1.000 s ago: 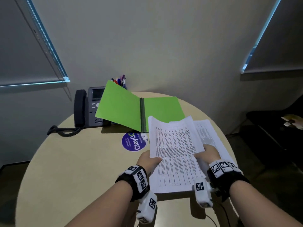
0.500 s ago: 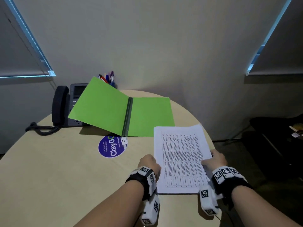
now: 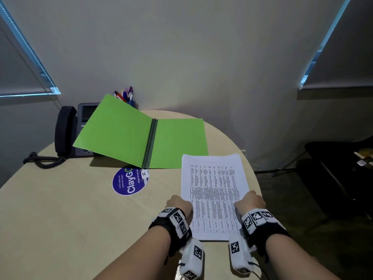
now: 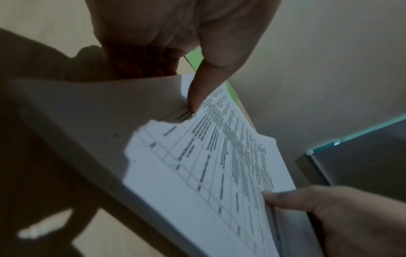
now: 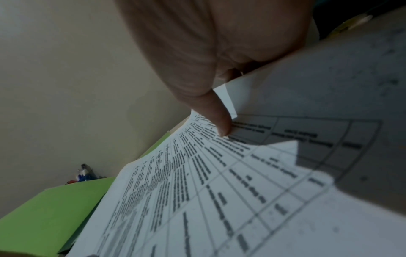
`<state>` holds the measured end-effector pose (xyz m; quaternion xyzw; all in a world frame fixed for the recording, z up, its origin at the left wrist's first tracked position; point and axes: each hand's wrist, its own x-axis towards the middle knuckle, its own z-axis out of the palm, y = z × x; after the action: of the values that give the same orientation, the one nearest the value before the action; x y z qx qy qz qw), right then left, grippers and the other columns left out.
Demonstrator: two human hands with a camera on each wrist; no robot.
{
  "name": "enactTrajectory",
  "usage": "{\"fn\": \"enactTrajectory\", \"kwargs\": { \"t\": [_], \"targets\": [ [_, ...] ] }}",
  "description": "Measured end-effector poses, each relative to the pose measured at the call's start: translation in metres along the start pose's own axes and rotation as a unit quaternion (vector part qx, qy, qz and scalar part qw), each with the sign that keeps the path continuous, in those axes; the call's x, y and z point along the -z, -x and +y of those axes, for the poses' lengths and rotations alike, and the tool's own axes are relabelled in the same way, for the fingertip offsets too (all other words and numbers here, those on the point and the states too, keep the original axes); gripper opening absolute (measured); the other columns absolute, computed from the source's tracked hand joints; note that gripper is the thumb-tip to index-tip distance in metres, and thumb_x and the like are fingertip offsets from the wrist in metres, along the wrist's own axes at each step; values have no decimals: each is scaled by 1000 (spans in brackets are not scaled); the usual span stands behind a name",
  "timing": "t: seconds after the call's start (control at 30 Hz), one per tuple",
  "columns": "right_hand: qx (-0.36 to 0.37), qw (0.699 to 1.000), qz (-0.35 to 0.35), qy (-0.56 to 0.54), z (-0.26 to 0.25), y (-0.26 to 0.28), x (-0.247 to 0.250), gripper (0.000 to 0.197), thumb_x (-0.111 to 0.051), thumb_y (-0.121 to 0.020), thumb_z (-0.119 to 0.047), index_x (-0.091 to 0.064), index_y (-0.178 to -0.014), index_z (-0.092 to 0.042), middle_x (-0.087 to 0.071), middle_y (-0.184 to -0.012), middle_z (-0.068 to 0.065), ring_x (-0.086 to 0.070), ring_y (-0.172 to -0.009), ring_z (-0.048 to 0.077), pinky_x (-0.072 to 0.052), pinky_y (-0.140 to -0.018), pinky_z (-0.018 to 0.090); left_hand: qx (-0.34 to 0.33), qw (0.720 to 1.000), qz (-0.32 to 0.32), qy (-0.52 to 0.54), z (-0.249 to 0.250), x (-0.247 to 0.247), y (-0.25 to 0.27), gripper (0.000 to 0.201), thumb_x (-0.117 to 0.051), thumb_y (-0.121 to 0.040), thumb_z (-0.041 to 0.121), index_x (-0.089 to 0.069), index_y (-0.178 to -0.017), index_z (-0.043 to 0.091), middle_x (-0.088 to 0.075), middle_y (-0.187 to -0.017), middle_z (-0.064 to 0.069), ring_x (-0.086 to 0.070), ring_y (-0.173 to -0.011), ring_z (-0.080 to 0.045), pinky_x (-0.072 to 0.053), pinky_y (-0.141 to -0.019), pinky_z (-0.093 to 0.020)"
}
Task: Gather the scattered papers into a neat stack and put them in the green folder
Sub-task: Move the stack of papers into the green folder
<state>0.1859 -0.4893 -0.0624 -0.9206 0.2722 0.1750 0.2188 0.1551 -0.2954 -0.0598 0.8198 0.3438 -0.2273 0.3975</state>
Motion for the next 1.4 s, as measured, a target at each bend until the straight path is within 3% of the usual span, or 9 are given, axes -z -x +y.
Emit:
{"fn": "enactTrajectory", "kwargs": {
  "t": [0.13, 0.2, 0.27, 0.37, 0.53, 0.7, 0.87, 1.1, 1.4],
  "targets": [
    [-8, 1000, 3, -7, -2, 4, -1, 44, -60, -83, -13, -45, -123, -2, -47, -130, 20, -46, -120, 36, -46, -94, 40, -12, 1000, 28, 7, 4, -8, 15, 42, -56, -85, 14, -38, -121, 5, -50, -118, -14, -54, -107, -30, -50, -85, -34],
    [5, 1000, -13, -28, -1, 4, -1, 44, -59, -84, -12, -40, -122, -2, -56, -119, 19, -57, -109, 35, -52, -88, 39, -29, 992, 0, 123, 1, -11, 23, 39, -58, -83, 8, -35, -115, 8, -52, -96, -11, -56, -81, -25, -53, -61, -26],
    [23, 999, -30, -29, 1, 6, 3, 45, -60, -85, -13, -38, -122, 0, -61, -106, 16, -63, -100, 34, -53, -79, 36, -27, 965, -20, 261, -7, -13, 24, 47, -69, -69, 7, -38, -105, 2, -55, -83, -11, -57, -69, -23, -55, -60, -26],
    [41, 997, -56, -29, 5, 12, 14, 48, -63, -86, -20, -39, -123, 0, -62, -114, 17, -62, -103, 33, -48, -78, 33, -21, 941, -71, 329, -28, -10, 30, 46, -76, -66, 5, -53, -104, -6, -64, -85, -15, -64, -75, -26, -58, -63, -34],
    [99, 981, -138, -99, 26, 21, 30, 52, -59, -83, -9, -37, -130, -12, -62, -114, 6, -59, -92, 20, -50, -77, 31, -33, 942, -174, 285, -49, -14, 46, 46, -55, -86, 4, -43, -124, 27, -54, -125, -3, -64, -100, -31, -58, -53, -39],
    [97, 891, -340, -285, 53, 63, 39, 84, -42, -75, 18, -29, -128, -46, -56, -119, 6, -61, -106, 35, -56, -79, 53, -81, 931, -177, 310, -62, -5, 45, 42, -51, -87, 6, -42, -122, 28, -52, -124, -3, -62, -102, -37, -58, -57, -39],
    [152, 882, -299, -332, 19, 67, 42, 66, -48, -81, 19, -33, -125, -28, -55, -109, 3, -56, -98, 14, -56, -65, 31, -128, 919, -174, 329, -52, 29, 40, 35, -50, -92, 4, -45, -118, 28, -59, -117, -2, -68, -95, -35, -58, -51, -39],
    [147, 853, -285, -411, -67, 21, 23, 62, -33, -82, 23, -41, -130, -17, -56, -124, 10, -56, -114, 32, -61, -65, 37, -121, 910, -183, 351, -12, 105, -24, 61, -37, -84, -24, -50, -113, 27, -60, -118, -6, -62, -103, -31, -60, -67, -41],
    [171, 784, -242, -545, -125, -21, -21, 47, -45, -89, 11, -50, -125, -17, -64, -116, 12, -68, -100, 29, -60, -75, 40, -148, 923, -18, 355, 13, 129, -99, 46, -46, -85, -20, -49, -120, 10, -60, -117, -15, -61, -106, -37, -61, -59, -30]
  ]
}}
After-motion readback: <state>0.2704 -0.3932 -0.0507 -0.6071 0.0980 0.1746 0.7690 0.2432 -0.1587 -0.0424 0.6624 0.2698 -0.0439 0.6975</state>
